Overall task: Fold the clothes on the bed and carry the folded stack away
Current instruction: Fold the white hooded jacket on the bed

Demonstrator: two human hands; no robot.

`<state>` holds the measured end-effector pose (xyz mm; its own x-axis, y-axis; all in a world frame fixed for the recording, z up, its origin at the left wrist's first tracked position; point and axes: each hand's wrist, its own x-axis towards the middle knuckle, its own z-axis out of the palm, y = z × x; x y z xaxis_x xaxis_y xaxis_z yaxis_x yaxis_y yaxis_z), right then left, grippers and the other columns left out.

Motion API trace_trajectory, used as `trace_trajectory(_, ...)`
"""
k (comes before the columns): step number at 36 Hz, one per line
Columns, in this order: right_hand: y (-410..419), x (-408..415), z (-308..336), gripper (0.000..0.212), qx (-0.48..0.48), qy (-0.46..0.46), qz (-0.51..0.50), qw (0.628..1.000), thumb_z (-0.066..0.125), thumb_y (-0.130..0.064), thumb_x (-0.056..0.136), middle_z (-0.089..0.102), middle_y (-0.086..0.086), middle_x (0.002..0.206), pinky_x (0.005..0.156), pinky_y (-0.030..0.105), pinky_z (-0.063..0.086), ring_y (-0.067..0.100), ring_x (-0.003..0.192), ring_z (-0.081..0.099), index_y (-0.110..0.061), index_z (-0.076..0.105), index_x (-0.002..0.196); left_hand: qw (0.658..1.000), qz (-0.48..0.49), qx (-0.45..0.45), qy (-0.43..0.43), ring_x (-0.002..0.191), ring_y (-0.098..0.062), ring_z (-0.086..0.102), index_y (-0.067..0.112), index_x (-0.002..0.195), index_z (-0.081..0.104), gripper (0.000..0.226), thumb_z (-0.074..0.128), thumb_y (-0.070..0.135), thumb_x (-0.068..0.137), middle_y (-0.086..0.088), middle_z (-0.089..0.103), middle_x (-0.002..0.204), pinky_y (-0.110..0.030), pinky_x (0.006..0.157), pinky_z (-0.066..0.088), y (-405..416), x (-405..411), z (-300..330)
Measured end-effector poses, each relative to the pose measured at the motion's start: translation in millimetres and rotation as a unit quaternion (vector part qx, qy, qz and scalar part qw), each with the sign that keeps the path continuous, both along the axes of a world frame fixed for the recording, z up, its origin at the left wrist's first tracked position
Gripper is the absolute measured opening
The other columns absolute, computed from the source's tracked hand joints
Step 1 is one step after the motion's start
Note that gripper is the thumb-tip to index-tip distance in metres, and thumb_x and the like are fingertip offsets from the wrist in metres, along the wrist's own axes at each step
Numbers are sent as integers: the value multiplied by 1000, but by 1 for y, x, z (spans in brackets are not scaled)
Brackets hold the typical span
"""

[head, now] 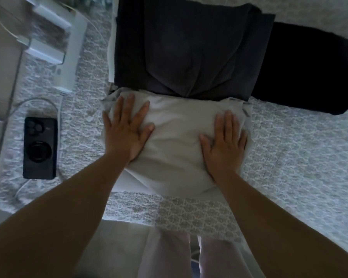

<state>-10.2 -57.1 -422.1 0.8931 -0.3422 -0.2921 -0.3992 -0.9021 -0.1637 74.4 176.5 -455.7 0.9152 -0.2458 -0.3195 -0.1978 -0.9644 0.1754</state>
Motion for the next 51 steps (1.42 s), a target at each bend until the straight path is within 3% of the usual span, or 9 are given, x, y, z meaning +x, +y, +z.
trace_trajectory(7, -16, -3, -6, 111, 21, 20, -190, 981, 50, -79, 69, 2, 0, 160, 115, 49, 0, 24, 147, 2, -23, 2, 152, 958, 271, -81, 39, 141, -36, 21, 52, 144, -3, 93, 31, 91, 67, 1, -1, 160, -59, 102, 30, 6, -10, -4)
trace_trajectory(13, -49, 7, -19, 127, 249, 78, -347, 901, 72, -73, 55, 18, 6, 157, 113, 50, 24, 32, 141, 24, -28, 4, 152, 923, 360, -117, 71, 133, -40, 31, 38, 149, -3, 120, 50, 90, 54, -18, 25, 149, -54, 103, 32, 0, -2, -4)
trace_trajectory(20, -64, 5, -22, 122, 367, 65, -413, 831, 81, -62, 36, 45, 8, 140, 102, 43, 45, 27, 122, 50, -11, 40, 139, 888, 419, -156, 111, 116, -42, 50, 38, 143, 13, 118, 70, 78, 48, -16, 43, 135, -48, 92, 41, 5, 5, -3)
trace_trajectory(24, -70, 9, -18, 63, 452, 111, -401, 789, 83, -39, 57, 65, 5, 117, 72, 29, 53, 14, 92, 64, -16, 60, 110, 871, 431, -205, 119, 118, -34, 52, 30, 141, 17, 113, 78, 66, 53, -11, 48, 135, -41, 98, 40, 10, 8, -1)
trace_trajectory(29, -85, 12, -10, 69, 507, 256, -425, 705, 82, -39, 51, 68, 6, 110, 86, 39, 48, 22, 99, 63, -13, 62, 111, 839, 476, -216, 153, 117, -29, 54, 21, 142, 20, 109, 83, 53, 59, -9, 52, 132, -29, 92, 37, 16, 13, 1)
trace_trajectory(34, -75, 13, -10, 66, 454, 221, -394, 768, 85, -41, 51, 67, 3, 106, 78, 33, 48, 21, 93, 64, -11, 64, 106, 796, 502, -185, 283, 83, -26, 64, 4, 121, 54, 90, 85, 55, 53, -8, 64, 101, -30, 69, 53, 26, 32, 10)
trace_trajectory(38, -55, 6, -12, 37, 381, 113, -384, 833, 86, -37, 62, 66, 8, 101, 80, 33, 50, 22, 88, 61, -13, 66, 82, 788, 463, -217, 343, 100, -26, 62, 4, 126, 56, 94, 87, 50, 50, -9, 64, 115, -34, 91, 49, 36, 41, 13)
trace_trajectory(46, -67, 5, -13, 68, 526, 203, -421, 711, 83, -38, 46, 71, 9, 103, 82, 39, 53, 27, 93, 67, -12, 67, 108, 843, 413, -181, 292, 115, -30, 56, 5, 134, 50, 101, 85, 55, 54, -14, 56, 132, -37, 98, 45, 36, 37, 15)
trace_trajectory(51, -65, 3, -13, 61, 544, 208, -444, 681, 82, -34, 46, 73, 10, 95, 70, 36, 53, 29, 88, 68, -14, 67, 102, 788, 453, -268, 320, 96, -30, 66, 10, 121, 60, 102, 85, 55, 33, -11, 68, 111, -46, 90, 52, 37, 27, 30)
